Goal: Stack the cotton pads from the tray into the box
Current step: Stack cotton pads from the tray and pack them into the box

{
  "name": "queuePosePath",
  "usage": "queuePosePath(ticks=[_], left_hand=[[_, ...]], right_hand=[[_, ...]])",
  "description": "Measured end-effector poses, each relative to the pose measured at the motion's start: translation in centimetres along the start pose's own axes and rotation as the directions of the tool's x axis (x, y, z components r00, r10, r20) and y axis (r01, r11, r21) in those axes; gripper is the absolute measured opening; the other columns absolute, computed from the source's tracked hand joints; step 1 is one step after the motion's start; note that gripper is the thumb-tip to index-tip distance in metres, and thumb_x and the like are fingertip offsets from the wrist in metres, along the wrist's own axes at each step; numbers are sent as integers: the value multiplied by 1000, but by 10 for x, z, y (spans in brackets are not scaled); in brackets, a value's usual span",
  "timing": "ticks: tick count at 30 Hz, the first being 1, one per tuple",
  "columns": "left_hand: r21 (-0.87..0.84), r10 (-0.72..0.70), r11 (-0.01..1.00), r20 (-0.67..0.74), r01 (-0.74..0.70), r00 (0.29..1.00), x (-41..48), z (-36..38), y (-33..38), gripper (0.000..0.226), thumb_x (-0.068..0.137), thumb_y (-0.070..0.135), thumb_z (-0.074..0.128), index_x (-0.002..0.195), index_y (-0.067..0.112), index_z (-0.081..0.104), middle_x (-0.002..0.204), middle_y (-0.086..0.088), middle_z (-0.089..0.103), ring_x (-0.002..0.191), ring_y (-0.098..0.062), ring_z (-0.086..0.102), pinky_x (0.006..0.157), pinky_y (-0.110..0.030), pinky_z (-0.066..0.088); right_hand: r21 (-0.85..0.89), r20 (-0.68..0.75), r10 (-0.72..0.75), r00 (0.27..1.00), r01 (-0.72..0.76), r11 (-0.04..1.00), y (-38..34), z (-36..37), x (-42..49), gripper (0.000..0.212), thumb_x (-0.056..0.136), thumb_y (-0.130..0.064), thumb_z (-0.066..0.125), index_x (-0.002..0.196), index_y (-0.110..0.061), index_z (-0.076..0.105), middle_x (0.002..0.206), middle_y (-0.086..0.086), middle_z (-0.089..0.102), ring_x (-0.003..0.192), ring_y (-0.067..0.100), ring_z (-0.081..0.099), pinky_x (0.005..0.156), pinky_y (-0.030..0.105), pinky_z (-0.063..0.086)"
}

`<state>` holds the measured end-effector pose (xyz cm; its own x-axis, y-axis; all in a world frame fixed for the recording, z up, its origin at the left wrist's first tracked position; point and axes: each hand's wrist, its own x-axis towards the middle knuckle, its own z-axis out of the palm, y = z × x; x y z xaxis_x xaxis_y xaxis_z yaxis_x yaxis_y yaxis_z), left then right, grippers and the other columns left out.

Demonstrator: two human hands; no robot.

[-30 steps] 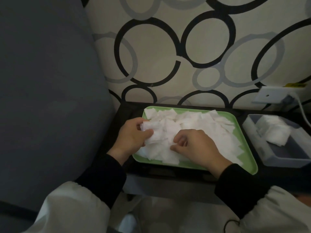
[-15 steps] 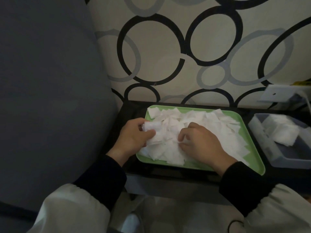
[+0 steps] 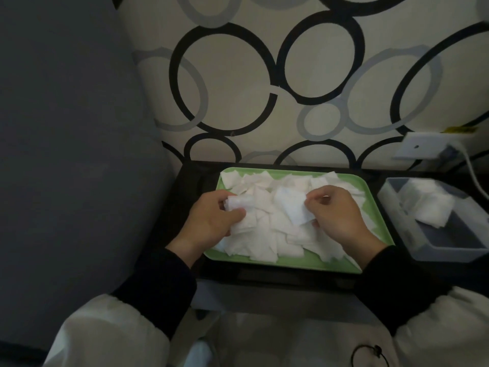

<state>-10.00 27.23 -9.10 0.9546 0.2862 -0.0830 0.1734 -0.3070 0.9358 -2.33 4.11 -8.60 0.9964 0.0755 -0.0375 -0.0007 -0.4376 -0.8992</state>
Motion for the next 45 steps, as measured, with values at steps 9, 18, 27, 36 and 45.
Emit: queuePosePath(ticks=[9,18,27,36,45], left_hand=[[-30,-10,999,31,11,999,0,9,6,19,88,13,74,102,24,67,103,-3,69,96,-23,68,61,-28,57],[-142,-67,987,39,72,997,-1,24,21,25,88,14,74,107,25,61,107,-4,70,91,-20,66,50,-18,48],[-344,-115,927,122,151,986,-9,54,43,25,86,8,75,108,15,66,97,-4,74,82,-17,72,58,-23,56],[-397,-98,903,184,165,978,-13,73,57,14,90,13,71,104,10,73,96,-11,77,75,-18,74,62,-26,59],[-423,-103,889,191,177,976,-15,76,59,19,94,24,67,109,12,71,94,-8,78,78,-20,75,61,-25,57]], right_hand=[[-68,54,69,996,-65,996,1,-15,0,43,69,-16,88,103,-26,64,91,5,70,82,21,68,82,45,57],[-177,66,-52,996,63,982,-4,-46,-3,19,77,-19,84,92,-19,71,86,3,70,74,13,66,61,21,49],[491,419,-2,908,-224,842,-20,-38,-27,21,88,-9,69,70,-20,71,74,2,62,63,17,55,59,29,36],[310,335,27,942,-137,941,-13,-39,-30,15,85,-20,75,91,-6,75,78,6,63,64,15,48,55,27,34],[300,230,104,968,-172,938,-14,-31,-32,26,82,-28,77,88,-3,73,72,-3,63,65,10,50,59,24,38]])
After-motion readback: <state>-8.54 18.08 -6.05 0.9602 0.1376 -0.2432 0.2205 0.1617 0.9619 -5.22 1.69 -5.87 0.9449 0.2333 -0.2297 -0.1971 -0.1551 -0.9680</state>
